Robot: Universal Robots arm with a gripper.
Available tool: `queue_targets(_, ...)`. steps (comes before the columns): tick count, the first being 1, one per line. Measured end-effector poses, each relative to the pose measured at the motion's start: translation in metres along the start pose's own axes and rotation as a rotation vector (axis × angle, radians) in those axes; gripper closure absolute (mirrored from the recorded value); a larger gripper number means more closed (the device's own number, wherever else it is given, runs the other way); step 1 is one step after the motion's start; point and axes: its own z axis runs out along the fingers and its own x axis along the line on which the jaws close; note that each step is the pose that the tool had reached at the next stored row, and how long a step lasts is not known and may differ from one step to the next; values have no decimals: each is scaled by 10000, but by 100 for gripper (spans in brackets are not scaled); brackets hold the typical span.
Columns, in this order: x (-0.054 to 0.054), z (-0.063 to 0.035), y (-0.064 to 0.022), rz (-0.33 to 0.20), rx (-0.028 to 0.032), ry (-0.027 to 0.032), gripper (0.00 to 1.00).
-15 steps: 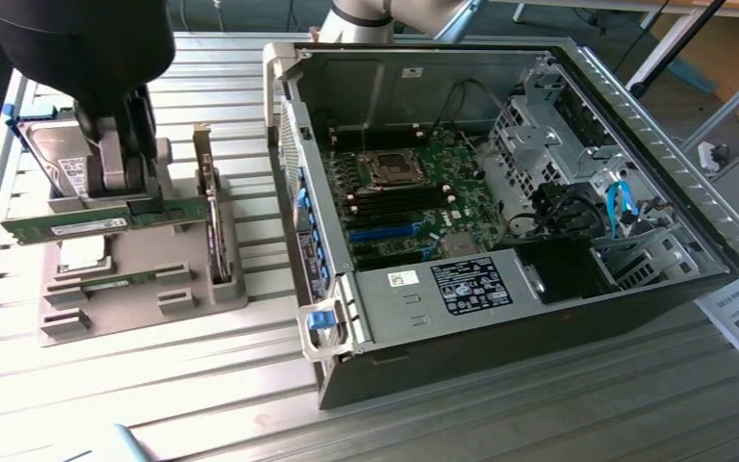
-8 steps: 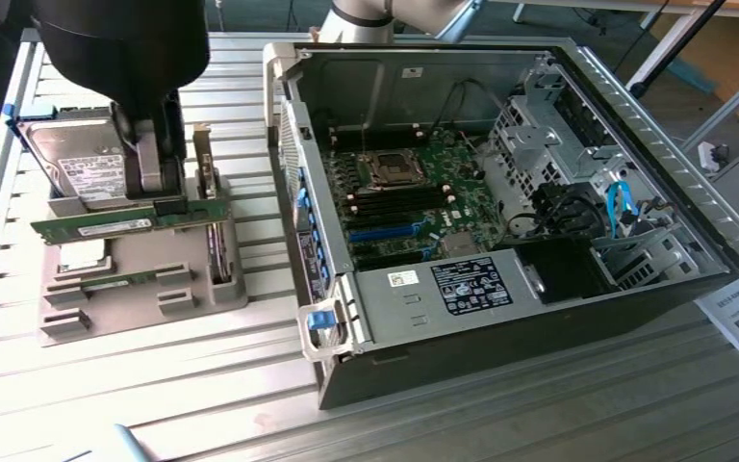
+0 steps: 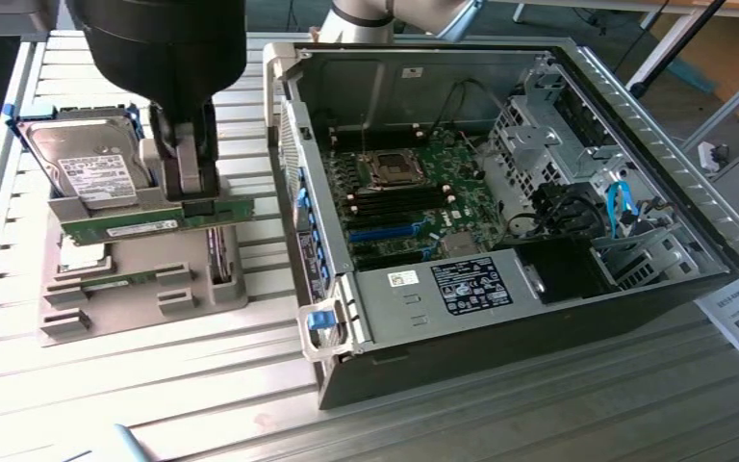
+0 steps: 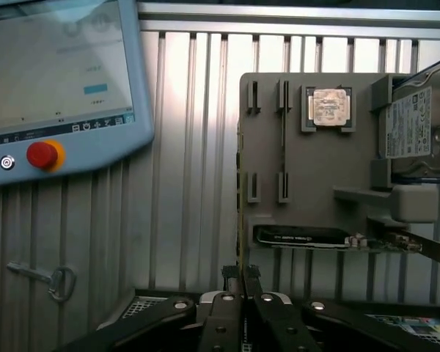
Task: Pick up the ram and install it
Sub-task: 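Pick up the ram and move it above insertion slot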
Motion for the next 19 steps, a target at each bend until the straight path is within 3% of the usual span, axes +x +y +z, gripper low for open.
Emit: queue_targets(19, 92, -14, -498, -1, -18, -1, 88)
